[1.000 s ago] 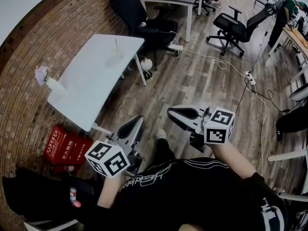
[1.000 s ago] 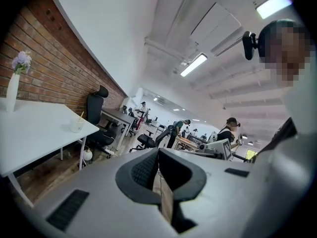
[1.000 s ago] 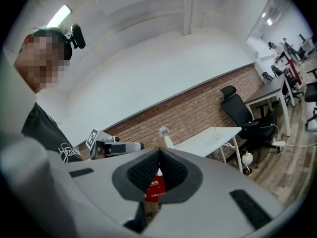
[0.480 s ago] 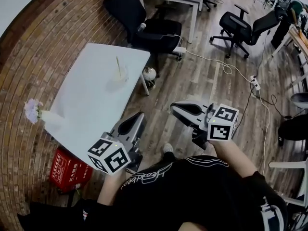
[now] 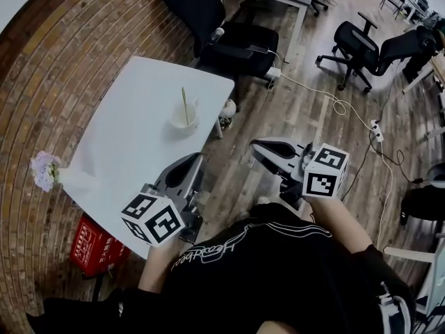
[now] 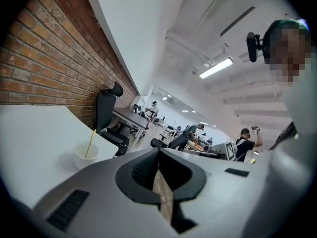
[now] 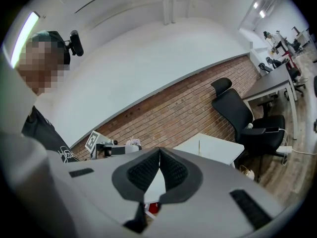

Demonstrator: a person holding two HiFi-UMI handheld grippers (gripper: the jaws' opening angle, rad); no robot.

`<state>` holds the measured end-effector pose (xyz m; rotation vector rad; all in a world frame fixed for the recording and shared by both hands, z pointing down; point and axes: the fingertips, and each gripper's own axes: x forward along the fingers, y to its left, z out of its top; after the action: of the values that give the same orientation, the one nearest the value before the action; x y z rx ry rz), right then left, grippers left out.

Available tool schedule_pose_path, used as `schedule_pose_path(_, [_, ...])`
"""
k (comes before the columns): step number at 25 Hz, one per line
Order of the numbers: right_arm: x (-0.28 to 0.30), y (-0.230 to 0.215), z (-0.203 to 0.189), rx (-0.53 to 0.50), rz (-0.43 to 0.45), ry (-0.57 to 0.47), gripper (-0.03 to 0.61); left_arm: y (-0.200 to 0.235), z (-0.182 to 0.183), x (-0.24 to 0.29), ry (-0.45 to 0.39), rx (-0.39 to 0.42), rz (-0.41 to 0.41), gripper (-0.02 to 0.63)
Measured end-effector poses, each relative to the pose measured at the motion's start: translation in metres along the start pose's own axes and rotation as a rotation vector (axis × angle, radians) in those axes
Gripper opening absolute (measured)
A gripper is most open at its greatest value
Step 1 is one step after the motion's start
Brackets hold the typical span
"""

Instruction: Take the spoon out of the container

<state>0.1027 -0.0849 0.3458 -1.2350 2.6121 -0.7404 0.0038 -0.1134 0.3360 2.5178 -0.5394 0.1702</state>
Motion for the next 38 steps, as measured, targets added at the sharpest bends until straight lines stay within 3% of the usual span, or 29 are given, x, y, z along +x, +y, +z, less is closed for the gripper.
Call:
schedule_pose_path(13, [0.09,-0.049,0.022,0.025,0.147,0.088,-0.003,0.088,0.032,0.01,-0.066,-0.082,0.167,0.005])
schedule_pose_path(26, [0.171,-0.099,0.037,0.071,0.281,0.204,-0.003,0.153,0.063,0.037,-0.097,-0.156,0.282,0.005])
schedule_pose_path(38, [0.227,-0.144,0.029,0.067,0.279,0.255,-0.002,0.205,0.058,0.043,-0.1,-0.233,0.356,0.005])
